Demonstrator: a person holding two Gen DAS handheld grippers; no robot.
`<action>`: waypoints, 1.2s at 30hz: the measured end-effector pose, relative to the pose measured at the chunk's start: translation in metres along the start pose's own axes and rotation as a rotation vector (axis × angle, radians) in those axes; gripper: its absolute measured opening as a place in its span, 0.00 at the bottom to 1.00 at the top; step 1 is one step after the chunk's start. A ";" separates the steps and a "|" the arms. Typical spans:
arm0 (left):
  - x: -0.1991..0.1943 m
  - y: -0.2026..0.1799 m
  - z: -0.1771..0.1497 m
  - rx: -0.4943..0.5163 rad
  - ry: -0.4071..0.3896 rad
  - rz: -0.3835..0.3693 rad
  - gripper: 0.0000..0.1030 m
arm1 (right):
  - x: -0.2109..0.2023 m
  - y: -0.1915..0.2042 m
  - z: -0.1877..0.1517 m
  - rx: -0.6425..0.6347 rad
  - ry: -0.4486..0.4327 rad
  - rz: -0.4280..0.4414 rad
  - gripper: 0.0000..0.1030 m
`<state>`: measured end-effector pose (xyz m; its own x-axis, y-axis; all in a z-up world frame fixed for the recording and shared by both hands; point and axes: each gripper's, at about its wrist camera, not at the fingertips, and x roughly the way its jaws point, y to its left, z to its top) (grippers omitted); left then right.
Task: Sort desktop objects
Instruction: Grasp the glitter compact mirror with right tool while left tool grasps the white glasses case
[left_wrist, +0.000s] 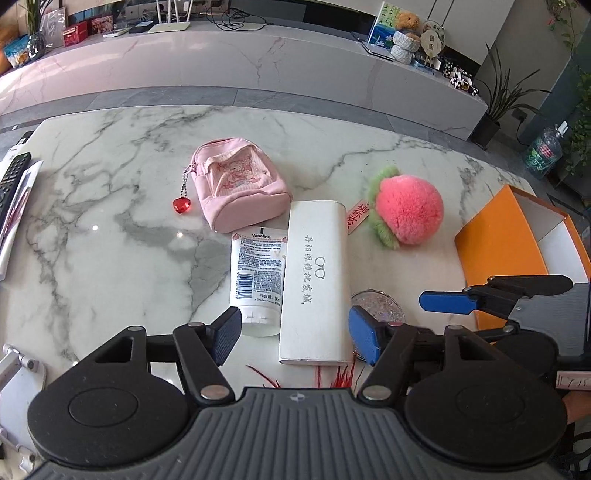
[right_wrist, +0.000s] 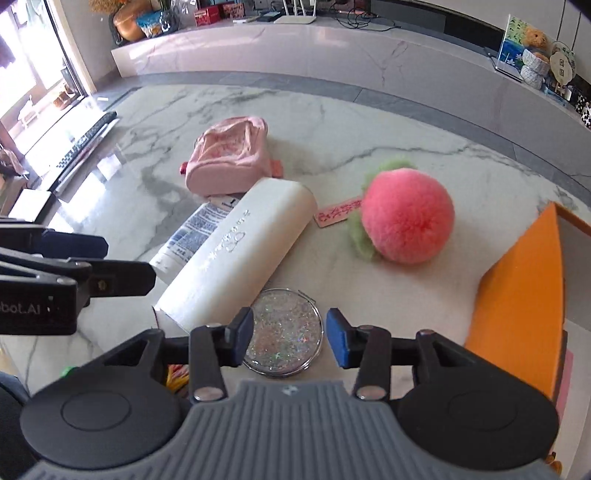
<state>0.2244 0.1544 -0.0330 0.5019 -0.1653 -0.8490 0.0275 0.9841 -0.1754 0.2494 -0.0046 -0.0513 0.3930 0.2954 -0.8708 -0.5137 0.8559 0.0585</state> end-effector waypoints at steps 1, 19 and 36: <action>0.005 0.000 0.002 0.014 0.003 -0.002 0.75 | 0.007 0.003 -0.001 -0.022 0.020 0.003 0.65; 0.039 0.003 0.017 0.028 0.026 -0.049 0.78 | 0.041 0.003 0.003 -0.100 0.118 -0.027 0.71; 0.078 -0.028 0.028 0.167 0.081 0.004 0.79 | 0.004 -0.024 0.003 -0.102 0.092 -0.060 0.71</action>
<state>0.2867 0.1159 -0.0803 0.4314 -0.1590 -0.8880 0.1719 0.9808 -0.0921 0.2658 -0.0227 -0.0545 0.3561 0.2004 -0.9127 -0.5683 0.8218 -0.0412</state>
